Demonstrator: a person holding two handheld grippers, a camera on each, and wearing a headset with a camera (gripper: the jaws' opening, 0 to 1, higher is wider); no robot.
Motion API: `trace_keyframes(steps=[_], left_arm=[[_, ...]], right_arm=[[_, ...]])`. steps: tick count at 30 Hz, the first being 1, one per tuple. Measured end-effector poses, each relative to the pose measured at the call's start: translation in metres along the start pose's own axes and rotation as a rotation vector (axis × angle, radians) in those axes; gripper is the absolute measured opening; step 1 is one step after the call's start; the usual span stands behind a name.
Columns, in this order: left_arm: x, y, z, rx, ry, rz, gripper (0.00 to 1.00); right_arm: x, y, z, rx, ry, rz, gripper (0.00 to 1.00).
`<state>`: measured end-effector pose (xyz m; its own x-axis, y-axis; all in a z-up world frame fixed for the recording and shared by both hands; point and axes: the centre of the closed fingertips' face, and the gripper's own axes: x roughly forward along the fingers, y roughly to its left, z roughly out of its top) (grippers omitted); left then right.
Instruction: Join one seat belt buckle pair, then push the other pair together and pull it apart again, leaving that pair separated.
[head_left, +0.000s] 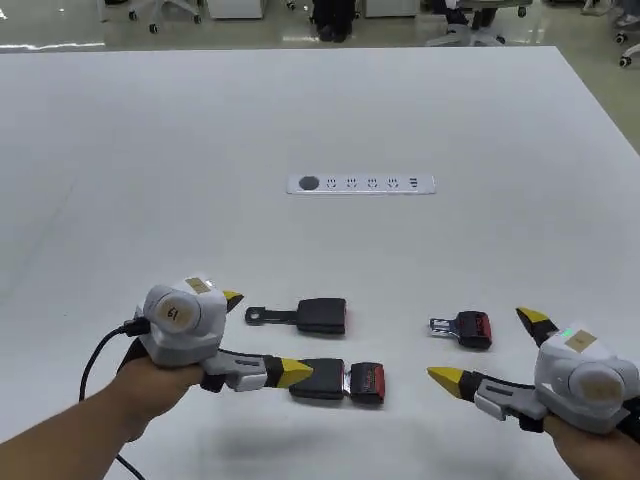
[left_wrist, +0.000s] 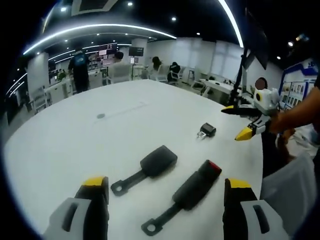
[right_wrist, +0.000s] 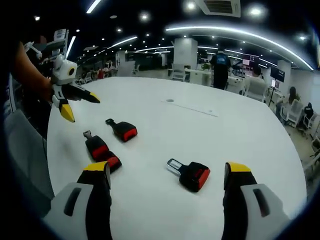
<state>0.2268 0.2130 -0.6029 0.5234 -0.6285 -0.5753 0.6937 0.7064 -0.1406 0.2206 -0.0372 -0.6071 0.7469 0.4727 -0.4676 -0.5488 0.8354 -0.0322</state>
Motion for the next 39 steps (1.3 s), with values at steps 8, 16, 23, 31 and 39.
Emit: trace_keyframes(steps=[8,16,23,31,39], left_arm=[[-0.023,-0.018,-0.009,-0.014,-0.031,0.006,0.99],[-0.047,-0.028,-0.021,-0.045,-0.062,0.026,0.99],[-0.069,-0.028,-0.033,-0.056,-0.078,0.055,1.00],[-0.091,-0.029,-0.041,-0.075,-0.109,0.076,1.00],[-0.102,-0.030,-0.044,-0.079,-0.123,0.083,1.00]], right_arm=[[-0.011,0.015,0.005,0.008,-0.019,0.000,0.96],[-0.029,0.035,0.004,0.006,-0.037,-0.011,0.97],[-0.043,0.047,0.001,0.009,-0.047,-0.024,0.97],[-0.055,0.051,0.000,0.003,-0.055,-0.042,0.97],[-0.062,0.055,-0.004,-0.001,-0.044,-0.060,0.97]])
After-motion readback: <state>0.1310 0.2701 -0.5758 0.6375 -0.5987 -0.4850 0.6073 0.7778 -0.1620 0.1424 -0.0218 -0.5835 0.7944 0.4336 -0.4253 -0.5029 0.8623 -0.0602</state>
